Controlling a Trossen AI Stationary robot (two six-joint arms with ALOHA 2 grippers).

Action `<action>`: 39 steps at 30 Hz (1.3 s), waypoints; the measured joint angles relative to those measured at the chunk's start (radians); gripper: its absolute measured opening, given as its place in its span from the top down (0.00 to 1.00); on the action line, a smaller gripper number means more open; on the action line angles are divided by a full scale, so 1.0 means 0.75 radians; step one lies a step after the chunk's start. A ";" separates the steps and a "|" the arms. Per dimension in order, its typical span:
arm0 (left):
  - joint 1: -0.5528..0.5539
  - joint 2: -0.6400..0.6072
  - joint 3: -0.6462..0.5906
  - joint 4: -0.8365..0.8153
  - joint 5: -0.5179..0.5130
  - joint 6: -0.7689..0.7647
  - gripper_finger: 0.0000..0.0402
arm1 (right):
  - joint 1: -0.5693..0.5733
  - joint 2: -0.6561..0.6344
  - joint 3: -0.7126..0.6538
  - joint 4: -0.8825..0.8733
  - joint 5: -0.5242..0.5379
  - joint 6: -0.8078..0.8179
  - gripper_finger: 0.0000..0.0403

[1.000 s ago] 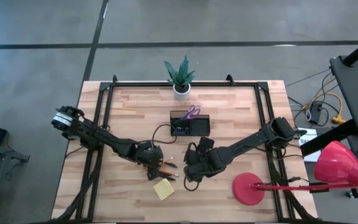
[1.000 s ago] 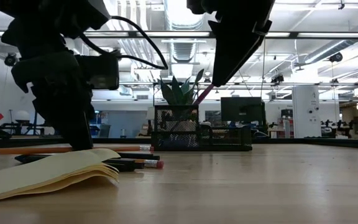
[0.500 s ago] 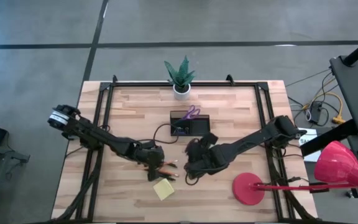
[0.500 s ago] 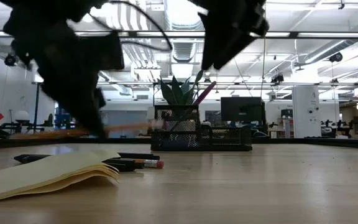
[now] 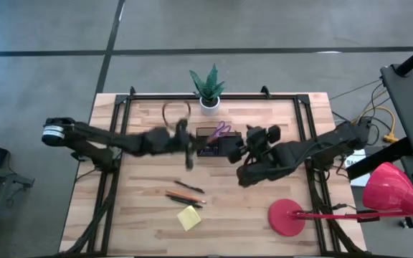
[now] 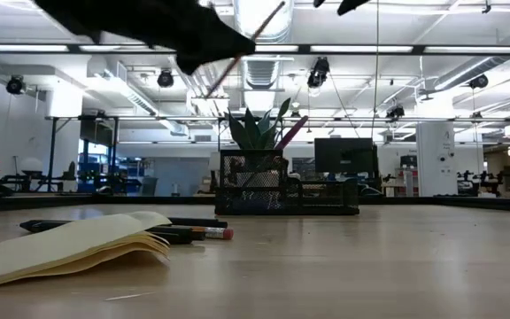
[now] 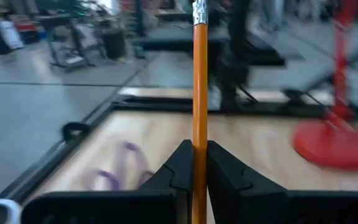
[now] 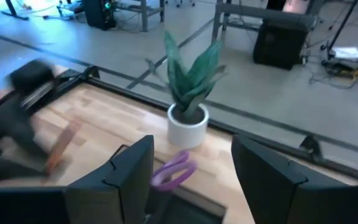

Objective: Pick and place office supplies into organizer
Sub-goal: Put the top orange pencil into the black organizer, then put the top black pen into the black organizer

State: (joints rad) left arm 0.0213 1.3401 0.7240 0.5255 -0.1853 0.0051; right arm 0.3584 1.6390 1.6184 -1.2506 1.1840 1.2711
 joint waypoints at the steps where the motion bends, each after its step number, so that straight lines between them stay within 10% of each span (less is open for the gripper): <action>1: 0.069 0.011 0.005 0.016 0.059 -0.026 0.98 | -0.005 -0.015 0.000 -0.001 0.001 -0.028 0.49; 9: 0.379 0.219 0.016 0.335 0.403 -0.104 0.98 | -0.063 -0.059 -0.008 -0.004 0.000 -0.283 0.49; 23: 0.411 0.625 0.002 0.716 0.454 -0.021 0.96 | -0.237 -0.047 -0.025 -0.004 -0.094 -0.342 0.49; 39: 0.415 0.386 -0.165 0.394 0.404 -0.037 0.73 | -0.296 -0.042 -0.025 -0.001 -0.125 -0.397 0.49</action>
State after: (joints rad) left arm 0.3321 1.6300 0.6002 0.8207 0.1177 -0.0225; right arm 0.1364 1.6073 1.5997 -1.2510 1.0901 0.9734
